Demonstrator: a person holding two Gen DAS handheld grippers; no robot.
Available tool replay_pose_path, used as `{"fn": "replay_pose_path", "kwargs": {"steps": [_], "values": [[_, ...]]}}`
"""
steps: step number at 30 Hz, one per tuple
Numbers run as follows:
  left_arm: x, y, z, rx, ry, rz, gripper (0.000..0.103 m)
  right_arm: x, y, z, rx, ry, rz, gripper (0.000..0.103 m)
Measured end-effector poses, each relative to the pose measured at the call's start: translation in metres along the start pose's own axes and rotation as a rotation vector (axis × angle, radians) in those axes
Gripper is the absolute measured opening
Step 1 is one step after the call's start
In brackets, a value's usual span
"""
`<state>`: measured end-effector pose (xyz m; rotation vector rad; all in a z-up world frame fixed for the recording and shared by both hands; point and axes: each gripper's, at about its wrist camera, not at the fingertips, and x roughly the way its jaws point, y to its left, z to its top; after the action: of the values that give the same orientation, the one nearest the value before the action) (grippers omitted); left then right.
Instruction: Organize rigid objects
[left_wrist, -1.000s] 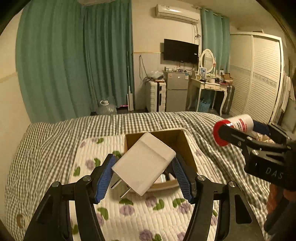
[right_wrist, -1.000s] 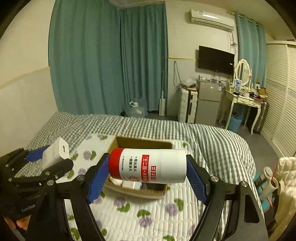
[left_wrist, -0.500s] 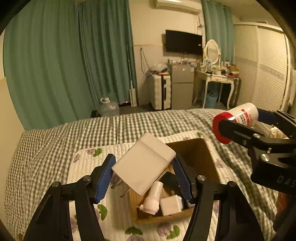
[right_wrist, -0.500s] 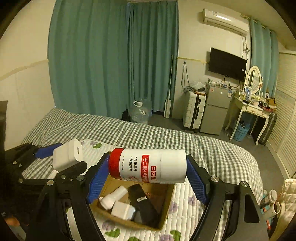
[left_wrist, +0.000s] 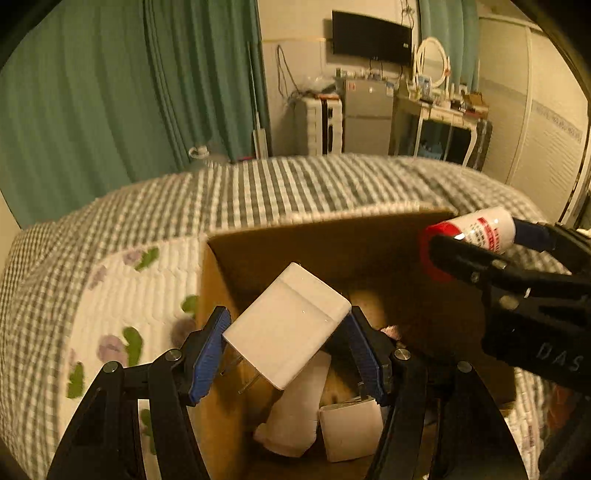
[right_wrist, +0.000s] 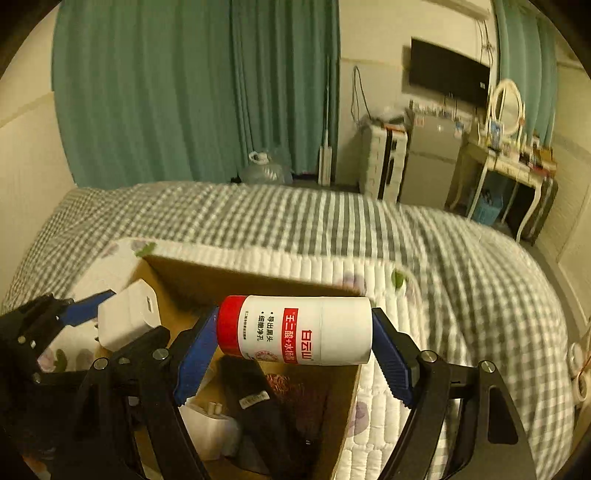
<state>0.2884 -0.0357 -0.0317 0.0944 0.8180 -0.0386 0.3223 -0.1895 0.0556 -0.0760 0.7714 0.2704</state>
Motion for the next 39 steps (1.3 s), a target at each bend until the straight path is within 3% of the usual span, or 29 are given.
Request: {"fn": "replay_pose_path", "kwargs": {"steps": [5,8,16,20,29,35,39], "values": [[0.019,-0.010,-0.009,0.001,0.047,-0.021,0.065,0.015,-0.004,-0.010,-0.017,0.020,-0.033,0.079],[0.020,-0.012,-0.013,0.024,0.036,-0.003,0.065,0.015,0.000,-0.011,-0.039,0.015,-0.051,0.079],[0.013,-0.007,-0.008,-0.011,0.029,-0.040,0.067,0.021,0.010,-0.001,-0.040,0.002,-0.057,0.080],[0.000,-0.009,0.003,-0.013,0.018,-0.029,0.068,0.007,0.012,0.010,-0.045,-0.041,-0.073,0.084],[-0.101,-0.007,0.040,-0.020,-0.162,0.050,0.079,-0.071,0.003,0.042,0.007,-0.129,-0.114,0.084],[-0.212,0.000,0.056,-0.045,-0.331,0.078,0.084,-0.176,0.012,0.064,0.010,-0.248,-0.138,0.086],[-0.285,0.002,0.058,-0.051,-0.455,0.093,0.089,-0.261,0.026,0.072,-0.022,-0.362,-0.195,0.095]]}}
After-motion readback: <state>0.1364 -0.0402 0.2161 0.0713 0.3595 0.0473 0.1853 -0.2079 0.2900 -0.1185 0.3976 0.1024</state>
